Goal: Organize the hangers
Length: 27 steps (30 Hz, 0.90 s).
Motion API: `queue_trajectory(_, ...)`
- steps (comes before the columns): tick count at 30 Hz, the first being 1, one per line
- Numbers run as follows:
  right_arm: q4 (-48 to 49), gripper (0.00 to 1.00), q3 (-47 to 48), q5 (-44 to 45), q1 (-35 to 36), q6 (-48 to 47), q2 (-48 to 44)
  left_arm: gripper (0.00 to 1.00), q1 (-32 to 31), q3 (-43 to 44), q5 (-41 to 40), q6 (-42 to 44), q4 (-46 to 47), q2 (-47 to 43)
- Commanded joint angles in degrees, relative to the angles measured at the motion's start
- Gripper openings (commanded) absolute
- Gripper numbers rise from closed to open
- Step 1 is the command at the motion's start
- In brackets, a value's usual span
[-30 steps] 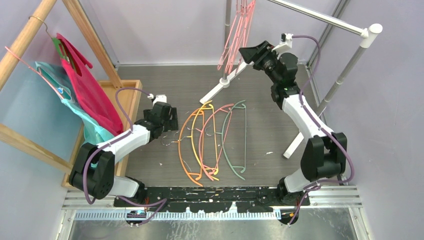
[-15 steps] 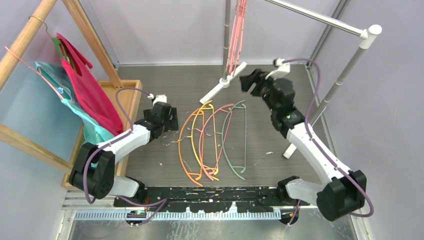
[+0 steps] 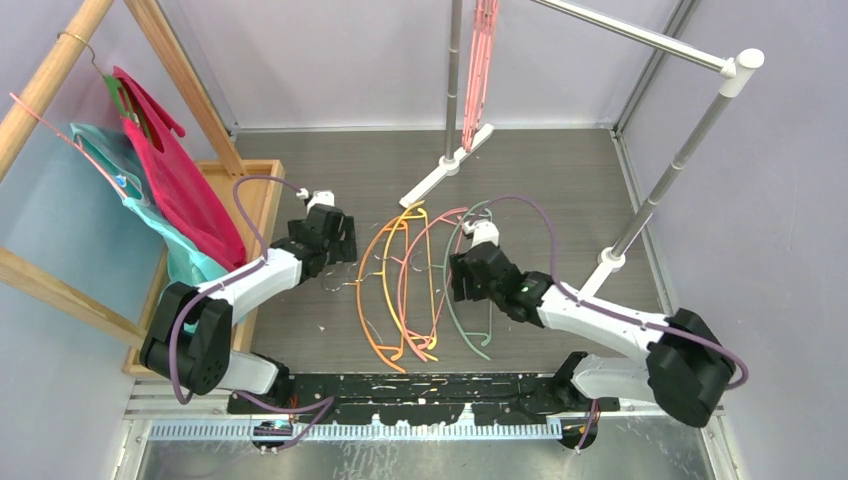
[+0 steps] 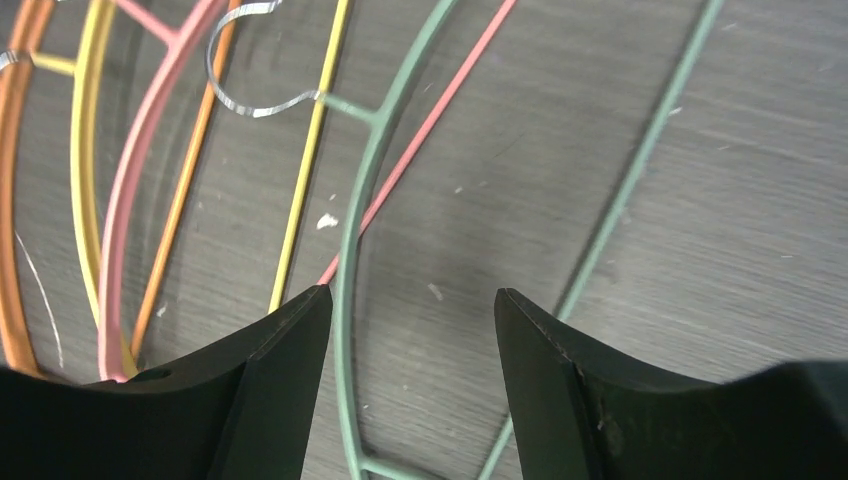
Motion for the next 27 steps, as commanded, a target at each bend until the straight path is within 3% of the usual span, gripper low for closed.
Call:
queue_trajectory(1, 2.7, 0.66, 0.7, 2.8, 4.7, 2.4, 5.1, 0.98, 0.0, 2.0, -1.1, 0.2, 1.8, 0.3)
queue_trajectory(9, 7.7, 0.64, 2.1, 2.6, 6.0, 2.5, 12.5, 0.98, 0.0, 1.9, -1.3, 0.2, 1.8, 0.0)
queue_trajectory(11, 8.4, 0.57, 2.6, 2.5, 6.0, 2.3, 14.2, 0.98, 0.0, 1.9, -1.2, 0.2, 1.9, 0.0)
queue_trajectory(14, 9.6, 0.35, 3.0, 1.4, 6.0, 2.2, 16.4, 0.98, 0.0, 1.9, -1.4, 0.2, 1.7, -0.1)
queue_trajectory(15, 10.0, 0.33, 2.9, 1.0, 6.0, 2.4, 17.0, 0.98, 0.0, 1.9, -1.3, 0.2, 1.7, 0.0)
queue_trajectory(27, 10.6, 0.36, 0.1, 0.8, 6.0, 3.7, 18.7, 0.98, 0.0, 1.9, -1.4, 0.2, 1.7, 0.1)
